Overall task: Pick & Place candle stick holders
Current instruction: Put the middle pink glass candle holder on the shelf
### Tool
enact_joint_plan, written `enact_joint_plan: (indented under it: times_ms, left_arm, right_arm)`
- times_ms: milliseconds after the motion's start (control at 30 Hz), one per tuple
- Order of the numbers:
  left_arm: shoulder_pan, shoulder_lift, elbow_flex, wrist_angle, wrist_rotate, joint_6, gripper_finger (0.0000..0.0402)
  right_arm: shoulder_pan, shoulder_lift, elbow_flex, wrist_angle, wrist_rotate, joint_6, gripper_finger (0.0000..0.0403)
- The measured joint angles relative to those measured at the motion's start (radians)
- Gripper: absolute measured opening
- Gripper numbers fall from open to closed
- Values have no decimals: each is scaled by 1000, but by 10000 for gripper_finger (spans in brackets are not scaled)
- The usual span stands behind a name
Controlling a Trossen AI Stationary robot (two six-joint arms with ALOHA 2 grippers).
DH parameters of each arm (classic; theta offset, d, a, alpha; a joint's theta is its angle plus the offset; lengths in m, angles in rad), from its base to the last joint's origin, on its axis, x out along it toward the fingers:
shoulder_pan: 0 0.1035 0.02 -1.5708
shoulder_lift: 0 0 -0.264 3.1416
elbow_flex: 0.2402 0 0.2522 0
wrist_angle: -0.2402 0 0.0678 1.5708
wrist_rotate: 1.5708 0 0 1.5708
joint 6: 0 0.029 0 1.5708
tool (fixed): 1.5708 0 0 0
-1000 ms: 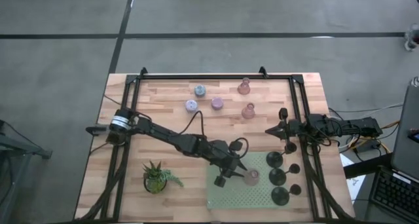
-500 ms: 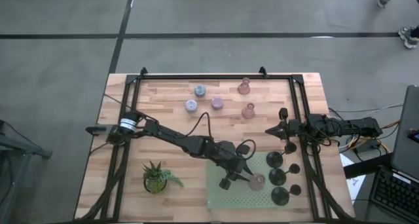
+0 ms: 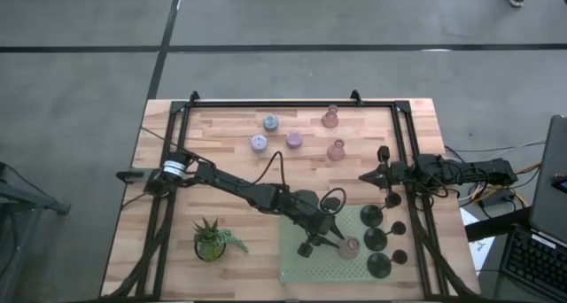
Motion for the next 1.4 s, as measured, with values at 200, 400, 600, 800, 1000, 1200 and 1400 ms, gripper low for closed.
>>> enact_joint_plan:
  times_ms: [200, 400, 600, 800, 1000, 1200, 1400]
  left_arm:
    - [0, 0, 0, 40, 0, -15, 126]
    - [0, 0, 0, 42, -3, -23, 126]
    - [-8, 0, 0, 50, -15, -24, 126]
    - [-9, 0, 0, 50, -34, -15, 126]
    - [-9, 0, 0, 55, -112, -50, 126]
    - [-27, 0, 0, 57, -70, -45, 126]
    - [-23, 1, 5, 63, -161, -41, 126]
  right_arm:
    - [0, 0, 0, 0, 0, 0, 8]
    - [0, 0, 0, 0, 0, 0, 8]
    - [0, 0, 0, 0, 0, 0, 8]
    - [0, 0, 0, 0, 0, 0, 8]
    - [0, 0, 0, 0, 0, 0, 8]
    - [0, 0, 0, 0, 0, 0, 8]
    - [0, 0, 0, 0, 0, 0, 8]
